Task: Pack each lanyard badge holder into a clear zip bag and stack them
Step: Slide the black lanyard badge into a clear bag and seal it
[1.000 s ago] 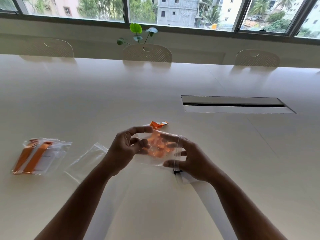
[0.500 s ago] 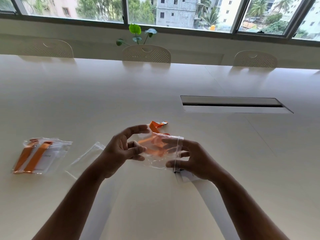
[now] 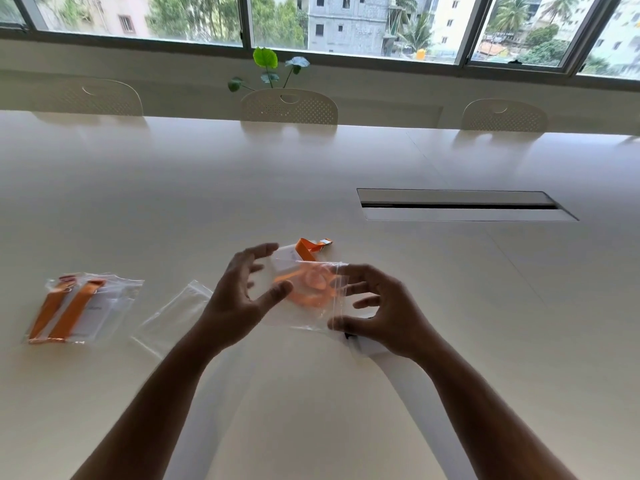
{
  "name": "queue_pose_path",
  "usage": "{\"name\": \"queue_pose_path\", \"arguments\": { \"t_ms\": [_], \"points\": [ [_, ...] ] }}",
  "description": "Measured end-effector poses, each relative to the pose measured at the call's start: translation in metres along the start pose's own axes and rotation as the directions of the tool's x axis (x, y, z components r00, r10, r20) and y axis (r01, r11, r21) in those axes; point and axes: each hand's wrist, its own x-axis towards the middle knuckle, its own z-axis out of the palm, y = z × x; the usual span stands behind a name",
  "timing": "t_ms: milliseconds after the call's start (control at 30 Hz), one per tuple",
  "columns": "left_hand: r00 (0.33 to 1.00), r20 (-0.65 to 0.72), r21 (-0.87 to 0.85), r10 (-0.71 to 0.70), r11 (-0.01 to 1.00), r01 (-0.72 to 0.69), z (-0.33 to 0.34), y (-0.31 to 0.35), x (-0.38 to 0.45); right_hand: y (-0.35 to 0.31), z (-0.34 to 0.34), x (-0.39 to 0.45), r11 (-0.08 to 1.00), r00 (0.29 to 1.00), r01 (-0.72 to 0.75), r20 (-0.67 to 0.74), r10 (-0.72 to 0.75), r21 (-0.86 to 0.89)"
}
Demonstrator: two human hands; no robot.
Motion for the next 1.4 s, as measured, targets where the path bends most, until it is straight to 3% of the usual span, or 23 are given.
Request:
{"name": "queue_pose_path", "arguments": {
  "t_ms": [33, 100, 200, 267, 467, 733, 900, 967, 1100, 1167, 1267, 1400],
  "points": [
    [0.995, -0.004, 0.128, 0.1, 0.987, -0.099, 0.0, 0.004, -0.001, -0.001, 0.0, -0.001, 1.0, 1.0, 0.006, 0.008, -0.006, -0.022],
    [0.955, 0.14, 0.285, 0.262, 0.913, -0.293, 0.0, 0.011, -0.004, -0.002, 0.001, -0.004, 0.998, 0.999, 0.02, 0.034, -0.018, -0.065],
    [0.869, 0.388, 0.366, 0.307, 0.814, -0.451, 0.011, 0.018, -0.009, -0.003, 0.006, -0.008, 0.991, 0.996, 0.054, 0.08, -0.044, -0.119],
    [0.852, 0.423, 0.412, 0.308, 0.772, -0.483, 0.02, 0.019, -0.012, -0.004, 0.011, -0.01, 0.989, 0.994, 0.069, 0.097, -0.057, -0.127],
    [0.893, 0.333, 0.467, 0.302, 0.77, -0.435, 0.025, 0.01, -0.019, 0.007, 0.016, -0.017, 0.995, 0.998, 0.043, 0.045, -0.04, -0.089],
    [0.91, 0.39, 0.567, 0.139, 0.742, -0.357, 0.027, -0.021, -0.028, 0.025, -0.014, -0.021, 0.992, 0.983, -0.099, -0.165, 0.084, -0.083],
    [0.904, 0.418, 0.539, 0.093, 0.775, -0.329, 0.033, -0.016, -0.029, 0.042, -0.039, -0.025, 0.951, 0.943, -0.227, -0.293, 0.16, -0.21],
    [0.927, 0.343, 0.532, 0.151, 0.782, -0.324, 0.042, -0.006, -0.03, 0.05, -0.049, -0.028, 0.918, 0.918, -0.302, -0.337, 0.208, -0.256],
    [0.967, 0.063, 0.53, 0.245, 0.813, -0.241, 0.081, 0.018, -0.038, 0.063, -0.063, -0.033, 0.849, 0.88, -0.433, -0.348, 0.324, -0.303],
    [0.985, -0.02, 0.521, 0.172, 0.843, -0.136, 0.104, 0.028, -0.041, 0.066, -0.064, -0.035, 0.832, 0.876, -0.455, -0.324, 0.357, -0.316],
    [1.0, -0.015, 0.579, -0.015, 0.815, 0.021, 0.128, 0.03, -0.039, 0.067, -0.062, -0.036, 0.831, 0.887, -0.446, -0.285, 0.363, -0.332],
    [0.991, -0.088, 0.529, -0.097, 0.839, 0.128, 0.142, 0.028, -0.03, 0.069, -0.06, -0.036, 0.844, 0.896, -0.425, -0.287, 0.34, -0.326]
  ]
}}
